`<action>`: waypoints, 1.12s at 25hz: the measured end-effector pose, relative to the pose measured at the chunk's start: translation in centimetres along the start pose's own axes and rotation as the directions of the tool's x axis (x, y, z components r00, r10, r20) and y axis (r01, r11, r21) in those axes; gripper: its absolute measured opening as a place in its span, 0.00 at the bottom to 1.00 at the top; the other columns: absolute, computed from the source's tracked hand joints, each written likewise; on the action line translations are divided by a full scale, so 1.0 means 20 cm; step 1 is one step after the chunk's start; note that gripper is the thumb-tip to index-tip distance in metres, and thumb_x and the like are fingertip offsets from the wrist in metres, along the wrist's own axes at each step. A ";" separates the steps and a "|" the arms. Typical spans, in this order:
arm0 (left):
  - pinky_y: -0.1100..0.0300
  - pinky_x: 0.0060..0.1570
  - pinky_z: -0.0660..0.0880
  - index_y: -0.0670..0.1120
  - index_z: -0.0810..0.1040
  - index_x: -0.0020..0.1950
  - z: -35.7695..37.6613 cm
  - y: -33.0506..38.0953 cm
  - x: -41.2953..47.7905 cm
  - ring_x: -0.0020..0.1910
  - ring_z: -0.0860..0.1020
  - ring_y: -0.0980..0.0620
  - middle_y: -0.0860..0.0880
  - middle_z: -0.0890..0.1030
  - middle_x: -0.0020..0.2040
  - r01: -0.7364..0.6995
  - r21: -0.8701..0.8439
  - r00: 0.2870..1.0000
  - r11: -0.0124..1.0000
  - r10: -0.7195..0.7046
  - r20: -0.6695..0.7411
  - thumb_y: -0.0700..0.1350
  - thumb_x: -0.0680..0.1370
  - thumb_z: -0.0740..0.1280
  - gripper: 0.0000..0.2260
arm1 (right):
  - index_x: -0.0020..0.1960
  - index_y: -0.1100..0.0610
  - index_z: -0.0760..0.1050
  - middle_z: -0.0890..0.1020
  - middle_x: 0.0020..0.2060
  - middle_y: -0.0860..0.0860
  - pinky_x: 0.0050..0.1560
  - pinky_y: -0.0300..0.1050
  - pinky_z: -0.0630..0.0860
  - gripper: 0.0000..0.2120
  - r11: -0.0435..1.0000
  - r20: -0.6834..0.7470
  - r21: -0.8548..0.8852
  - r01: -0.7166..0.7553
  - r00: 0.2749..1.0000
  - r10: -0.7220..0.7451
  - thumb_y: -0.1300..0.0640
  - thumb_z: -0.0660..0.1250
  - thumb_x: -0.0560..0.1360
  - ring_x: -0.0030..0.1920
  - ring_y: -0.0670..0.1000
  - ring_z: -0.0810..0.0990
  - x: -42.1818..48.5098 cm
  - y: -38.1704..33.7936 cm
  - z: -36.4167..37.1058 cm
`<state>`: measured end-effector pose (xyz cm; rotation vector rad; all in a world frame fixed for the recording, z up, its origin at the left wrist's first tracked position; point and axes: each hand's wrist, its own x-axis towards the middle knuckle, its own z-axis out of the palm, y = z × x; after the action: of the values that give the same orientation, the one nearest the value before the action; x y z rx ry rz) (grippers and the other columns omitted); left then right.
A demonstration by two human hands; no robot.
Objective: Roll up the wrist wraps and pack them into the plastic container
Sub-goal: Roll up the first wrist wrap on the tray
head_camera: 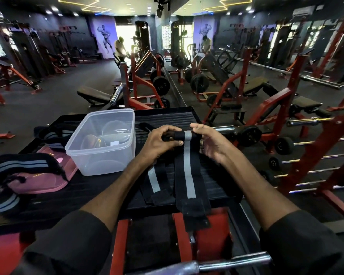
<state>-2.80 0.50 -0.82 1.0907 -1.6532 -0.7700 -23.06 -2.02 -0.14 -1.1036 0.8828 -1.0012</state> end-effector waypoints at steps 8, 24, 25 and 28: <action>0.64 0.63 0.69 0.48 0.74 0.66 0.06 0.00 0.02 0.60 0.73 0.69 0.56 0.75 0.62 0.001 0.000 0.987 1.000 -0.001 0.163 0.38 0.77 0.72 0.19 | 0.65 0.59 0.75 0.80 0.59 0.51 0.60 0.37 0.74 0.14 0.926 -0.039 -0.282 0.253 0.961 -0.275 0.55 0.66 0.82 0.60 0.45 0.79 -0.02 0.09 0.04; 0.64 0.57 0.78 0.42 0.81 0.60 0.02 -0.04 0.03 0.53 0.82 0.60 0.53 0.83 0.54 0.004 0.020 0.991 1.000 -0.007 0.133 0.38 0.70 0.79 0.19 | 0.58 0.53 0.78 0.86 0.48 0.49 0.39 0.40 0.76 0.13 0.997 0.017 -0.048 0.066 0.998 -0.065 0.66 0.69 0.76 0.42 0.46 0.83 -0.06 0.00 -0.02; 0.67 0.57 0.76 0.42 0.81 0.59 0.02 -0.03 0.03 0.53 0.81 0.63 0.54 0.83 0.54 -0.027 0.043 0.993 0.999 0.021 0.118 0.38 0.70 0.79 0.19 | 0.59 0.53 0.78 0.86 0.48 0.48 0.39 0.40 0.75 0.13 0.998 -0.016 -0.032 0.053 0.998 -0.054 0.64 0.69 0.77 0.42 0.45 0.83 -0.06 -0.01 -0.01; 0.69 0.57 0.74 0.43 0.82 0.58 0.04 -0.02 0.03 0.54 0.81 0.63 0.55 0.83 0.53 -0.140 0.116 0.988 0.983 0.131 0.080 0.38 0.69 0.80 0.18 | 0.61 0.52 0.78 0.82 0.48 0.47 0.41 0.42 0.70 0.14 0.977 -0.053 -0.211 0.020 0.998 -0.032 0.51 0.70 0.76 0.44 0.45 0.79 -0.05 0.01 -0.01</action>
<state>-3.57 -0.23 -1.23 1.0320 -1.8353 -0.6339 -23.59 -1.05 -0.23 -1.2728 1.0405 -0.9803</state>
